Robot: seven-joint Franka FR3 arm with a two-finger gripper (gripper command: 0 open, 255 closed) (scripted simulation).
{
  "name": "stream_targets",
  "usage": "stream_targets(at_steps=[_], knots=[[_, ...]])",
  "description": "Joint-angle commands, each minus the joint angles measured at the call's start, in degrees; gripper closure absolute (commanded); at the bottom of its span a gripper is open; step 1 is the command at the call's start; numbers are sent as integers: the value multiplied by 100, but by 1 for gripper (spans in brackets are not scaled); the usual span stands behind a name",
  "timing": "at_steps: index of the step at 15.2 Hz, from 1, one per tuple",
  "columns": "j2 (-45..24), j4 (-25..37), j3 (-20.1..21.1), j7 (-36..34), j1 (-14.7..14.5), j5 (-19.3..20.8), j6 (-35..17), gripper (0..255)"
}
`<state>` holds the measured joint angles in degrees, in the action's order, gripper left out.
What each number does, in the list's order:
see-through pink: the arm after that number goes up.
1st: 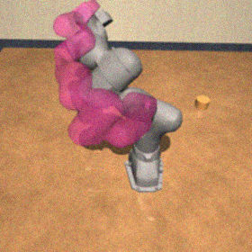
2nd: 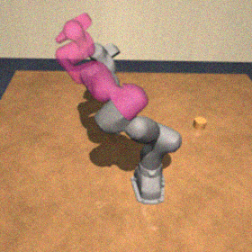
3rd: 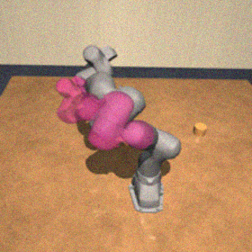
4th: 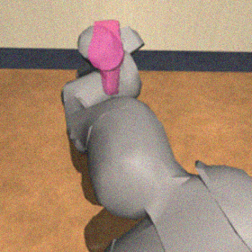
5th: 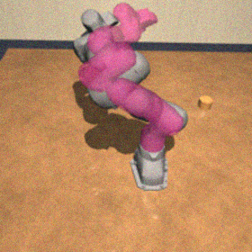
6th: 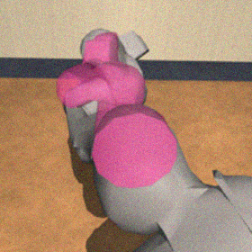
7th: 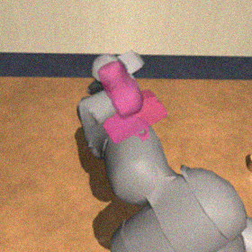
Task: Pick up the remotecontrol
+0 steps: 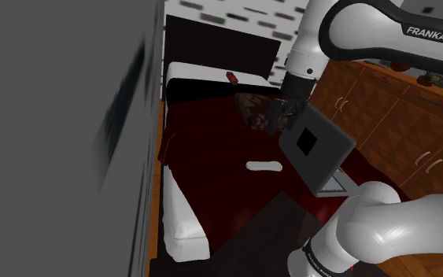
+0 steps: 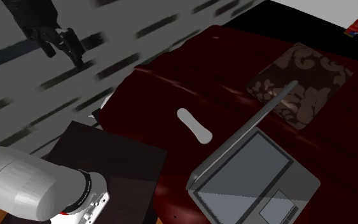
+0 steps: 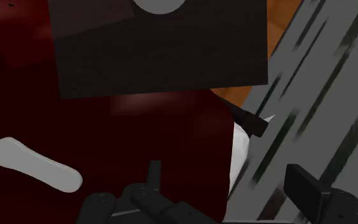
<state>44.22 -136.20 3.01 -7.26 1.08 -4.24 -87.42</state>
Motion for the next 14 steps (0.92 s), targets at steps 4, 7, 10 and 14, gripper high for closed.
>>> stream_targets(at_steps=[4,7,10,14], knots=[[173,-516,-326,646,0,275,-357,0],[253,-963,-677,1288,27,577,-751,0],[224,-1333,-1057,1927,73,900,-1190,0],[-13,-1694,-1593,2779,159,1333,-1858,0]])
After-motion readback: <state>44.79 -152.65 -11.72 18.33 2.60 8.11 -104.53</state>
